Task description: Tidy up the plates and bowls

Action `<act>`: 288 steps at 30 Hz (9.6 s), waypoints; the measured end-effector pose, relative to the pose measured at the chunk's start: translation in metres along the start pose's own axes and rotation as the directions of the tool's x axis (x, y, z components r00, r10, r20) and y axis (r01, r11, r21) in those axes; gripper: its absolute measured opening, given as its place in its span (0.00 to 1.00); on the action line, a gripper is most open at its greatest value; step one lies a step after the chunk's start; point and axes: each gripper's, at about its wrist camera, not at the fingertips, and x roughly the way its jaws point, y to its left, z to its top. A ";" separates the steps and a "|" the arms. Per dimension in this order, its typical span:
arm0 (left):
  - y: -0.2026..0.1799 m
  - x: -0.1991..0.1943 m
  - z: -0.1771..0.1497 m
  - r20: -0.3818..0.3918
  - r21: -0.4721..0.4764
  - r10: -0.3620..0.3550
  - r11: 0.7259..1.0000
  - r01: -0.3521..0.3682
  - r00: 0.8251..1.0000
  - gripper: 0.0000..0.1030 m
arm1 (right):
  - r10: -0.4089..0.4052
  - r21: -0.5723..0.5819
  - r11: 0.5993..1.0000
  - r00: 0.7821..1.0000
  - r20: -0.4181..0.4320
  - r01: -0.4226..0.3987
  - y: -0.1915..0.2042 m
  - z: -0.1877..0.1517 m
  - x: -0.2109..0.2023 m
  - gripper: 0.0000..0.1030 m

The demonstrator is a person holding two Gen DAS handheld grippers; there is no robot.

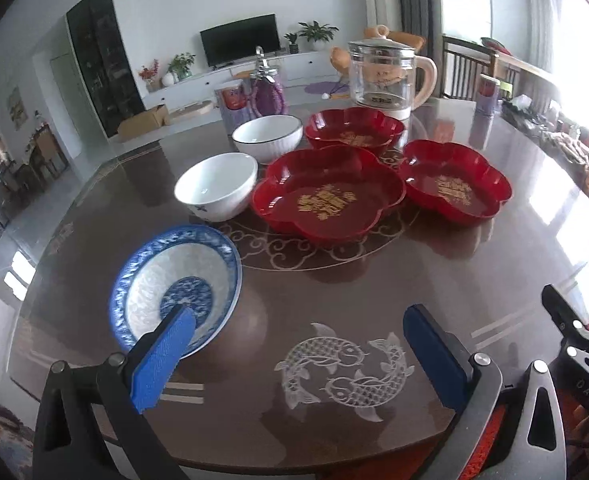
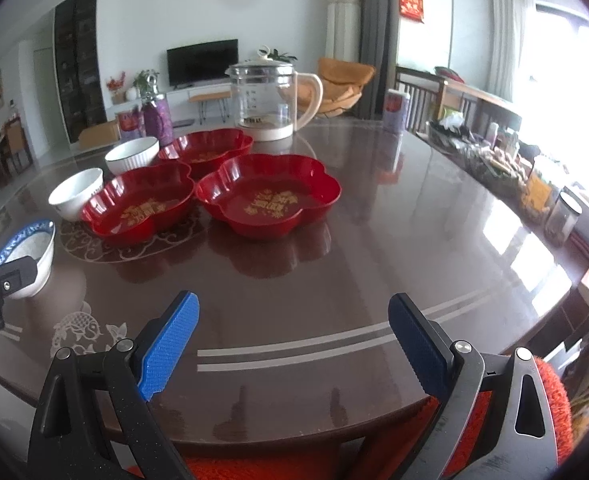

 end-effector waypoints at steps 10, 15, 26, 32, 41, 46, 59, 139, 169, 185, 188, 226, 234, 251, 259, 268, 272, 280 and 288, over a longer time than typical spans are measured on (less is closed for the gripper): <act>-0.007 0.017 0.004 -0.088 -0.018 -0.121 0.993 0.120 0.989 1.00 | 0.035 0.008 0.999 0.999 -0.006 -0.035 0.002 -0.004 0.003 0.94; -0.003 0.021 0.003 -0.097 -0.041 -0.132 0.991 0.128 0.987 1.00 | 0.064 0.043 0.997 0.998 -0.009 -0.063 -0.003 -0.006 0.004 0.94; 0.000 0.029 -0.003 -0.133 -0.055 -0.122 0.992 0.115 0.984 1.00 | 0.084 0.036 0.996 0.996 0.004 -0.084 -0.004 -0.005 0.003 0.94; 0.000 0.036 -0.002 -0.163 -0.062 -0.129 0.991 0.120 0.978 1.00 | 0.093 0.040 0.995 0.996 -0.002 -0.093 -0.004 -0.006 0.005 0.94; 0.007 0.044 -0.005 -0.193 -0.083 -0.124 0.990 0.110 0.973 1.00 | 0.112 -0.014 0.994 0.994 0.003 -0.112 0.008 -0.008 0.005 0.95; 0.008 0.045 -0.009 -0.204 -0.076 -0.122 0.991 0.109 0.971 1.00 | 0.117 -0.019 0.993 0.993 -0.005 -0.117 0.010 -0.010 0.006 0.95; 0.005 0.048 0.012 -0.202 -0.050 -0.143 0.990 0.135 0.969 1.00 | 0.137 -0.013 0.990 0.990 -0.018 -0.137 0.010 -0.011 0.008 0.95; -0.110 0.135 0.196 -0.183 0.267 -0.252 0.917 0.295 0.950 0.59 | 0.271 0.229 0.955 0.870 -0.412 -0.189 -0.108 0.109 0.192 0.10; -0.161 0.158 0.174 -0.343 0.287 -0.243 0.893 0.348 0.907 0.10 | 0.343 0.387 0.901 0.868 -0.360 -0.196 -0.134 0.095 0.146 0.11; -0.174 0.099 0.100 -0.217 0.189 -0.304 0.919 0.345 0.928 0.35 | 0.106 0.143 0.988 0.942 -0.319 -0.062 -0.146 0.139 0.135 0.54; -0.150 0.073 0.098 -0.032 0.159 -0.257 0.953 0.259 0.966 0.76 | 0.009 0.140 0.990 0.988 -0.155 0.013 -0.134 0.139 0.098 0.64; -0.016 0.102 -0.038 -0.115 -0.135 -0.037 0.991 0.022 0.993 1.00 | 0.188 -0.099 0.981 0.934 0.304 -0.165 0.033 0.004 -0.015 0.75; -0.016 0.103 -0.036 -0.125 -0.138 -0.038 0.990 0.021 0.991 1.00 | 0.210 -0.134 0.975 0.932 0.296 -0.177 0.042 0.002 -0.016 0.75; -0.016 0.111 -0.029 -0.172 -0.129 -0.047 0.991 0.025 0.984 1.00 | 0.203 -0.121 0.977 0.941 0.269 -0.177 0.040 0.001 -0.011 0.75; -0.015 0.112 -0.030 -0.166 -0.108 -0.062 0.993 0.044 0.984 1.00 | 0.204 -0.126 0.976 0.946 0.254 -0.176 0.041 -0.001 -0.006 0.75; -0.013 0.113 -0.029 -0.167 -0.081 -0.083 0.994 0.070 0.982 1.00 | 0.206 -0.140 0.974 0.949 0.240 -0.176 0.045 -0.003 -0.004 0.75; -0.013 0.113 -0.029 -0.171 -0.075 -0.088 0.994 0.076 0.981 1.00 | 0.206 -0.145 0.974 0.950 0.235 -0.176 0.045 -0.004 -0.003 0.75; -0.012 0.113 -0.029 -0.179 -0.072 -0.090 0.994 0.078 0.980 1.00 | 0.211 -0.159 0.971 0.949 0.235 -0.176 0.048 -0.005 -0.005 0.75; -0.012 0.116 -0.025 -0.208 -0.056 -0.104 0.994 0.094 0.973 1.00 | 0.209 -0.154 0.972 0.950 0.233 -0.176 0.046 -0.005 -0.004 0.75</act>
